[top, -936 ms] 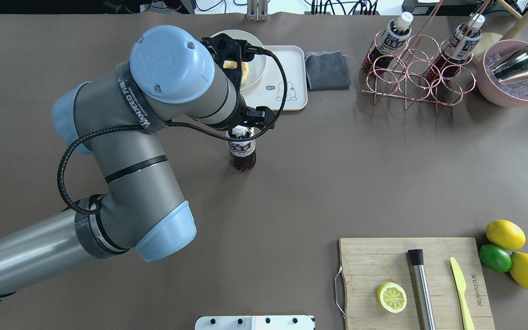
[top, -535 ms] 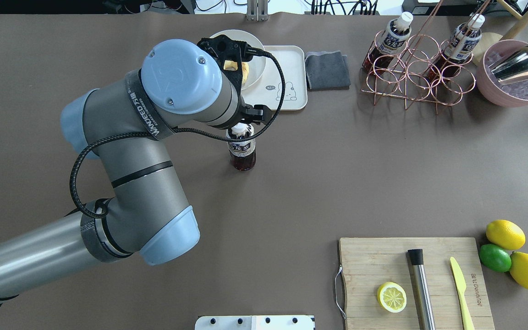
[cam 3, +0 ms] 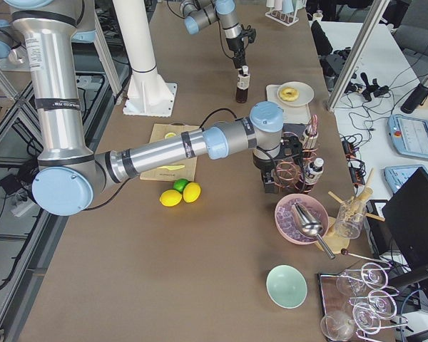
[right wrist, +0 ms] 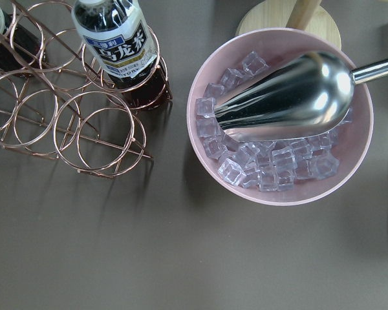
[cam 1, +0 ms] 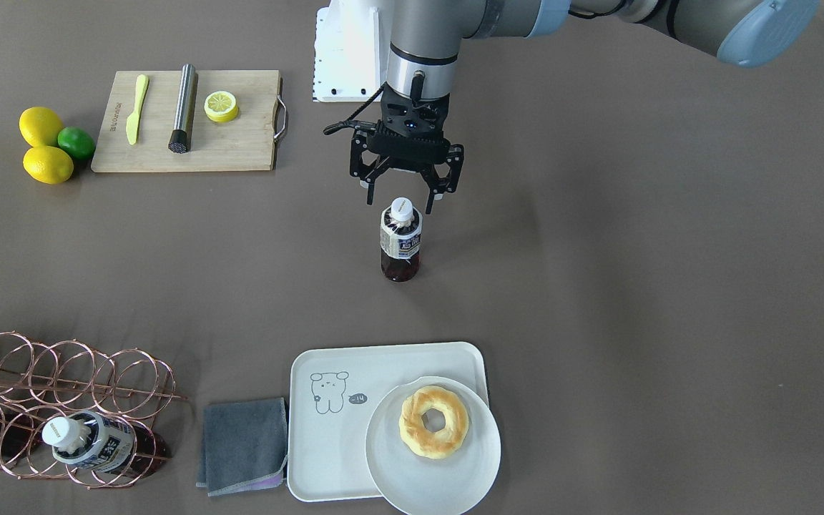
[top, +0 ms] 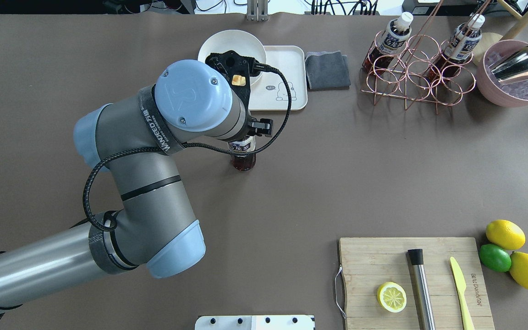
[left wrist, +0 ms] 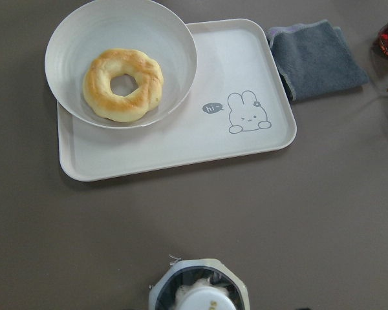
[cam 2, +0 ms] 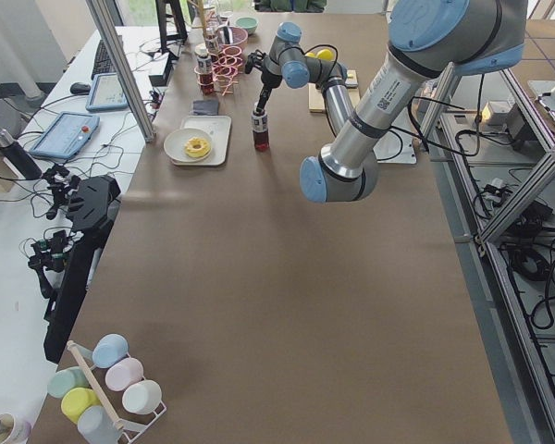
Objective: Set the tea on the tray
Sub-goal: 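Close the left gripper around the tea bottle's neck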
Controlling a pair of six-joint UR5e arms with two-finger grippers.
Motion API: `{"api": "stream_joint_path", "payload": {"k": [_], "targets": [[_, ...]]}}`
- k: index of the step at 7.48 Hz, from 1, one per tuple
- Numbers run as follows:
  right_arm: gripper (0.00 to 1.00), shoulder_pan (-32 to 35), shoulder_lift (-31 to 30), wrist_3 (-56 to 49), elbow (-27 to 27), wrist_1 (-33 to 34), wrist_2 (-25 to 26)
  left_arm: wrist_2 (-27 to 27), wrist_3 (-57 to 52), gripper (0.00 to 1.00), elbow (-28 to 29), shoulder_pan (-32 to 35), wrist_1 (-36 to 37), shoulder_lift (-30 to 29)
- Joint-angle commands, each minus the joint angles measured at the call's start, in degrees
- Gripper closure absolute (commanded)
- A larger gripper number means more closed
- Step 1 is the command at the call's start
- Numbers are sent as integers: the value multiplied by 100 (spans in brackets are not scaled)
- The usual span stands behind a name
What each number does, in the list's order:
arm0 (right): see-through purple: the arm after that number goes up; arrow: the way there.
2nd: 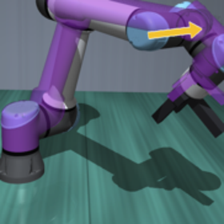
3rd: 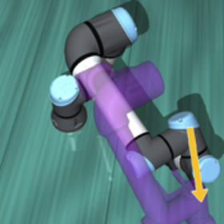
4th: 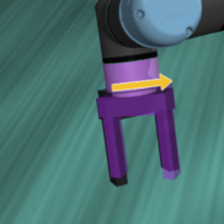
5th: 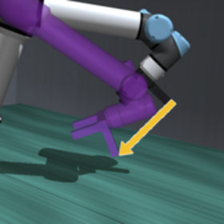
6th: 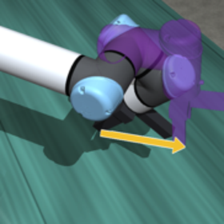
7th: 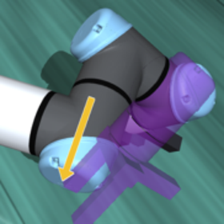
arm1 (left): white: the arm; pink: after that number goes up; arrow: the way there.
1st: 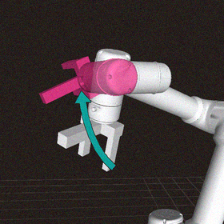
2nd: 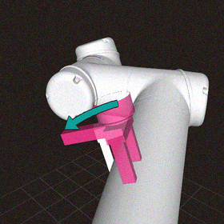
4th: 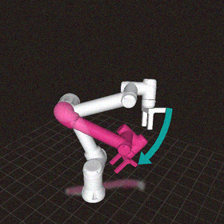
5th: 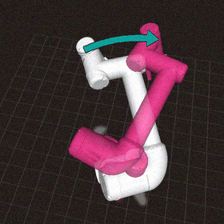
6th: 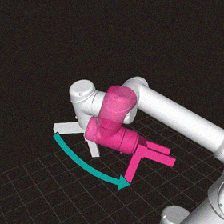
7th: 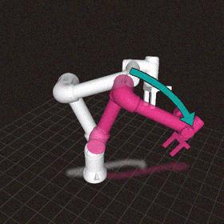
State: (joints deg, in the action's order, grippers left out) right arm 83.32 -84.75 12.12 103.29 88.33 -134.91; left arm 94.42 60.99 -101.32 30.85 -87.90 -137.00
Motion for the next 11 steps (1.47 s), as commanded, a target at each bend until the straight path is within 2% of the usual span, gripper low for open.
{"api": "stream_joint_path", "payload": {"k": [1,6,9,10,11], "targets": [[1,0,29,1,-2,0,0,-2,53,25,7,-44,-8,-2],[1,9,38,-8,-2,0,0,-11,27,25,-28,53,1,-2],[1,9,29,-8,6,0,0,-283,-9,26,7,53,1,7],[1,0,29,-8,6,0,0,-275,0,33,7,53,1,7],[1,0,29,-8,6,0,0,-283,9,67,-2,44,1,7]]}}
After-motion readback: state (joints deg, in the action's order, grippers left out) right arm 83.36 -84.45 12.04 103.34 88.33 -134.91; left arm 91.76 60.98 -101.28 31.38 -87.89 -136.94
